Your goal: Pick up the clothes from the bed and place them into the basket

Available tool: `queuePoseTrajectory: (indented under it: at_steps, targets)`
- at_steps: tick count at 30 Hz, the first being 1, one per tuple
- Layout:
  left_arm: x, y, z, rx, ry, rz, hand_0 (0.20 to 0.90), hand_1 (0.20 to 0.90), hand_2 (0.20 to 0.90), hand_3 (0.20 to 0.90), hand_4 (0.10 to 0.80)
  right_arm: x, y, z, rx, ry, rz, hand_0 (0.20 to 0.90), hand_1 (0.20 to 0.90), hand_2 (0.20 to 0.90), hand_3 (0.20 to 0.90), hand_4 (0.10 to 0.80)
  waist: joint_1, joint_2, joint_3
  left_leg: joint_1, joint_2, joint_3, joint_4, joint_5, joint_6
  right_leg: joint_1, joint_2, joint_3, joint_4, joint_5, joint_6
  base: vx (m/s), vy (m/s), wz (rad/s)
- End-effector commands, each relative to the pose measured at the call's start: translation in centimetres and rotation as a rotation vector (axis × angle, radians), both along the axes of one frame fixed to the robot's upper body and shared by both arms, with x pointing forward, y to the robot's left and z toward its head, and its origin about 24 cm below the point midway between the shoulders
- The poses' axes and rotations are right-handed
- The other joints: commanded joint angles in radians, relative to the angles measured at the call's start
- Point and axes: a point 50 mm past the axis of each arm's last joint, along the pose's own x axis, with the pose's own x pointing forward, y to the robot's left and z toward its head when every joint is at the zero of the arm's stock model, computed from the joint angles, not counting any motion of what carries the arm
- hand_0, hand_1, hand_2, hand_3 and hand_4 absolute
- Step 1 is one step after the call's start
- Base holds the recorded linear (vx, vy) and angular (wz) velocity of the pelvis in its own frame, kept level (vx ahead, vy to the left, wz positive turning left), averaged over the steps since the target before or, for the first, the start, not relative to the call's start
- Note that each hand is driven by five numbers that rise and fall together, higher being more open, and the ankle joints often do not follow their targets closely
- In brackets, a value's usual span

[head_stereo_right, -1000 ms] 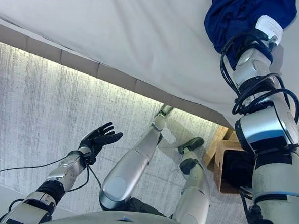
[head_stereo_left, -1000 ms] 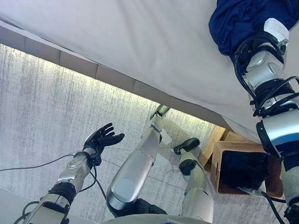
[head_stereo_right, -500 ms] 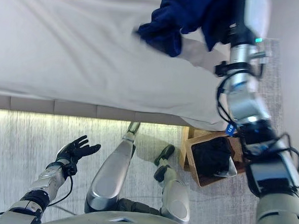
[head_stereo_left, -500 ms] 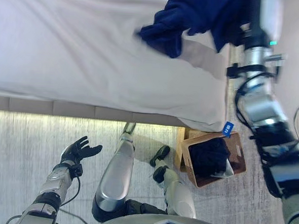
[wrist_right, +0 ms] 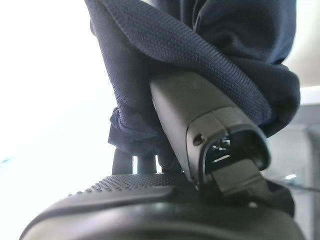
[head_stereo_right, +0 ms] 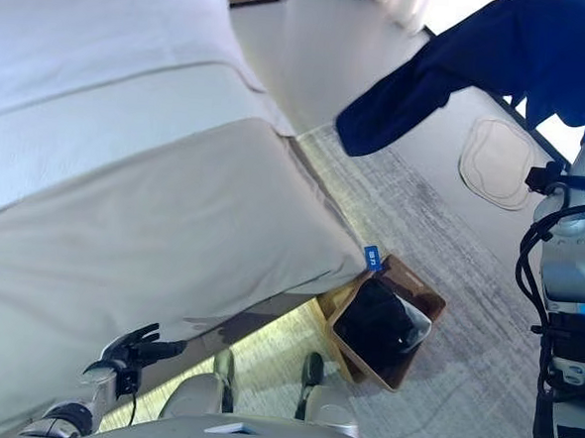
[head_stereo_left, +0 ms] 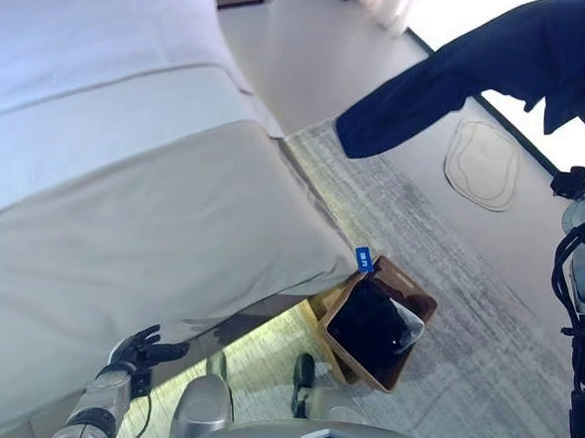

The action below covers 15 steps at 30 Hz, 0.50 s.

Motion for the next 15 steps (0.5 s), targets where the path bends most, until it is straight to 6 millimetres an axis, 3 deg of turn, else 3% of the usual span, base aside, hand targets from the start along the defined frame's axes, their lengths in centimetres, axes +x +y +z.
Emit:
queuePoseTrajectory:
  at_steps: [1, 6, 11, 14, 15]
  targets:
    - [-1.4, -0.4, -0.8, 0.032, 0.094, -0.124, 0.900, 0.900, 0.900, 0.900, 0.800, -0.4, 0.2, 3.7, -0.163, -0.073, 0.012, 0.300, 0.300, 0.300, 0.200, 0.100, 0.031, 0.021, -0.105, 0.072, -0.013, -0.042, -0.061, -0.096, 0.022, 0.006, 0.049, -0.054, 0.050, -0.077, 0.013, 0.042, -0.114, -0.25]
    - [-2.2, -1.4, -1.4, 0.028, 0.141, -0.190, 0.900, 0.900, 0.900, 0.900, 0.800, 1.0, 0.2, 0.4, -0.189, 0.165, 0.036, 0.300, 0.300, 0.300, 0.200, 0.100, 0.011, 0.033, -0.114, 0.089, -0.009, -0.030, -0.059, -0.098, 0.011, 0.022, 0.060, -0.039, 0.027, -0.076, 0.001, 0.049, -0.147, -0.21]
    - [-2.5, -1.2, -1.5, 0.041, 0.169, -0.228, 0.900, 0.900, 0.900, 0.900, 0.800, 1.8, -0.1, -1.9, -0.166, 0.290, 0.034, 0.300, 0.300, 0.300, 0.200, 0.100, 0.008, 0.042, -0.094, 0.069, 0.005, -0.037, -0.032, -0.094, 0.003, 0.006, 0.063, -0.040, 0.054, -0.092, -0.010, 0.006, -0.158, 0.01]
    - [-1.1, -1.2, -1.1, 0.049, 0.148, -0.246, 0.900, 0.900, 0.900, 0.900, 0.800, 2.9, -0.3, -3.2, -0.175, 0.363, 0.003, 0.300, 0.300, 0.300, 0.200, 0.100, 0.010, 0.059, -0.047, 0.005, 0.013, -0.059, 0.014, -0.088, 0.001, -0.050, 0.062, -0.045, 0.104, -0.109, -0.023, -0.152, -0.161, 0.07]
    - [0.3, -1.3, -0.5, 0.056, 0.110, -0.259, 0.900, 0.900, 0.900, 0.900, 0.800, 3.5, -0.7, -3.1, -0.172, 0.379, -0.036, 0.300, 0.300, 0.300, 0.200, 0.100, 0.014, 0.070, -0.011, -0.033, 0.016, -0.073, 0.027, -0.081, -0.001, -0.086, 0.062, -0.050, 0.130, -0.118, -0.030, -0.283, -0.129, 0.11]
